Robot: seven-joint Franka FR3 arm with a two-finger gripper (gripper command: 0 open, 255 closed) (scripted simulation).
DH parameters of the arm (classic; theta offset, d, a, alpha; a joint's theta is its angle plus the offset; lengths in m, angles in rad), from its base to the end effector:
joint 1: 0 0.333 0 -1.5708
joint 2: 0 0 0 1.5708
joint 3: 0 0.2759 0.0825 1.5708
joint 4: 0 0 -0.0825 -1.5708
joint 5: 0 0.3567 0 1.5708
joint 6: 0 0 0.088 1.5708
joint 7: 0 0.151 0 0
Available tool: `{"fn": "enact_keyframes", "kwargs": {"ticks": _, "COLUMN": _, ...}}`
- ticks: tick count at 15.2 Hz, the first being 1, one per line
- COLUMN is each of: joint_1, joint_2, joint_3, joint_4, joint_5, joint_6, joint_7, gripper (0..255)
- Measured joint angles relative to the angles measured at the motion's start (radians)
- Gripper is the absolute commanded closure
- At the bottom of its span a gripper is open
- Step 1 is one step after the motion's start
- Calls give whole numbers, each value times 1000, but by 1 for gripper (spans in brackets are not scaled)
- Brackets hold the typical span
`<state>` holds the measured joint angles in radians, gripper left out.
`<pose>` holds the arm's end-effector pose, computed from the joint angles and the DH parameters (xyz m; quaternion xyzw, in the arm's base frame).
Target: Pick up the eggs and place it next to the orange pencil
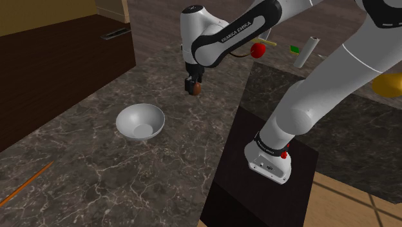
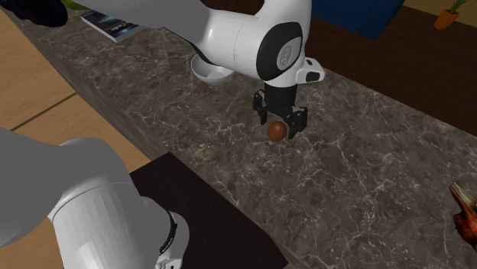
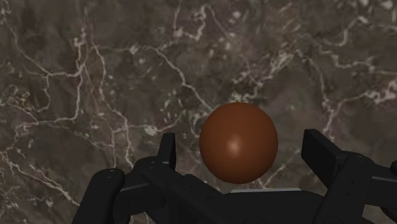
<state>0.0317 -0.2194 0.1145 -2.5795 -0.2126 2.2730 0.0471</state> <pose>0.4035 0.0442 0.2677 0.9877 0.1192 -0.0361 0.0941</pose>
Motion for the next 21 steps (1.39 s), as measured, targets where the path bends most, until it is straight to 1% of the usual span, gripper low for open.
{"fn": "enact_keyframes", "kwargs": {"ticks": 10, "joint_1": 0, "joint_2": 0, "joint_3": 0, "joint_4": 0, "joint_5": 0, "joint_6": 0, "joint_7": 0, "gripper": 255}}
{"fn": "enact_keyframes", "kwargs": {"ticks": 14, "joint_1": 4, "joint_2": -31, "joint_3": -1, "joint_4": 10, "joint_5": 11, "joint_6": -40, "joint_7": -11, "gripper": 255}}
{"fn": "enact_keyframes", "kwargs": {"ticks": 21, "joint_1": 10, "joint_2": -86, "joint_3": -5, "joint_4": 63, "joint_5": 31, "joint_6": -145, "joint_7": -40, "gripper": 255}}
